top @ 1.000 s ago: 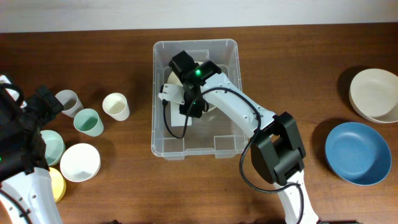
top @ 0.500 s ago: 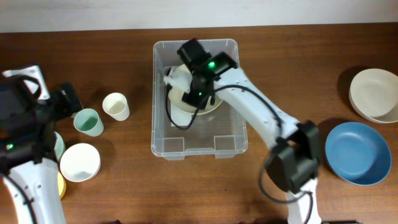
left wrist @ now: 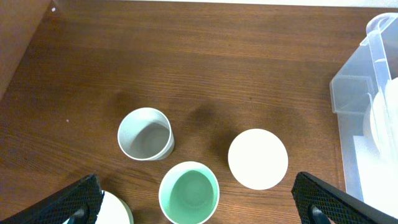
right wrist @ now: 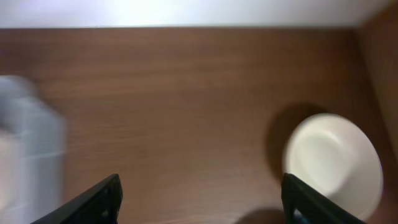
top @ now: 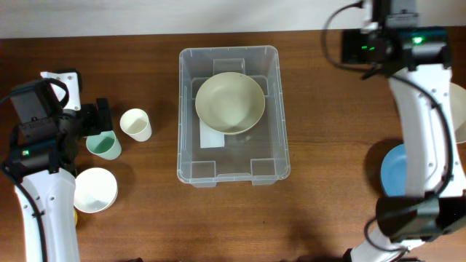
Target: Pack container
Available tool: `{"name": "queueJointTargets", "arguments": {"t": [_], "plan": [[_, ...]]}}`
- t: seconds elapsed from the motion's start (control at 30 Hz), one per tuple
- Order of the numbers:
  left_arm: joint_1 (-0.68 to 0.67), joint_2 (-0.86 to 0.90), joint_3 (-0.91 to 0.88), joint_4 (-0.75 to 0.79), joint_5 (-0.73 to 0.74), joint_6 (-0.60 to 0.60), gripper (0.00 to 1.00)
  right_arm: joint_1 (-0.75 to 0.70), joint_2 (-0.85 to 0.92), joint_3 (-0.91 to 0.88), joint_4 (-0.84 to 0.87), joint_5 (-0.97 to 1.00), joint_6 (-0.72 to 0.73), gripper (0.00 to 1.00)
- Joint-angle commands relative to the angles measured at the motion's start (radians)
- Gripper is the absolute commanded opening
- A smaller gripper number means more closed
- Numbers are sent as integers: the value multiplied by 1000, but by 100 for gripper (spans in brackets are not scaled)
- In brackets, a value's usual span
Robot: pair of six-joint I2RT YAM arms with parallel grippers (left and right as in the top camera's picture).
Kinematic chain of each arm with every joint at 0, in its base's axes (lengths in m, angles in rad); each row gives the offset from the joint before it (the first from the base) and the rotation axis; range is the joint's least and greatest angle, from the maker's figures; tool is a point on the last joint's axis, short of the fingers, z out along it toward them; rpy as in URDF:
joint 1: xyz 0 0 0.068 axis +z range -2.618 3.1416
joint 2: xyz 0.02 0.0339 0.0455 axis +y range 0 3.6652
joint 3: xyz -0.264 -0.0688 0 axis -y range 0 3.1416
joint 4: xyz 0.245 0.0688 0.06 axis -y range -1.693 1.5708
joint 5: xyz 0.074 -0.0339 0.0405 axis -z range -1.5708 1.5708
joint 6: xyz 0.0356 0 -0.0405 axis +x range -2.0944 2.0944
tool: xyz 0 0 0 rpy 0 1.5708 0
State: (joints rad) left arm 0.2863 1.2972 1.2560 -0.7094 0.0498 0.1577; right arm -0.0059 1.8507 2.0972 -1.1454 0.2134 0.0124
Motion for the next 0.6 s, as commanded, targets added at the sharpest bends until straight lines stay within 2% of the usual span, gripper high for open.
{"name": "queueJointTargets", "arguments": {"t": [0.0, 0.1, 0.57], "plan": [[-2, 0, 10, -2, 16, 12, 99, -132, 89, -16, -1, 30, -52, 79], [-2, 0, 10, -2, 21, 12, 99, -228, 190, -16, -8, 31, -129, 80], [-2, 1, 10, -2, 41, 12, 99, -419, 471, -16, 35, 31, -129, 80]]}}
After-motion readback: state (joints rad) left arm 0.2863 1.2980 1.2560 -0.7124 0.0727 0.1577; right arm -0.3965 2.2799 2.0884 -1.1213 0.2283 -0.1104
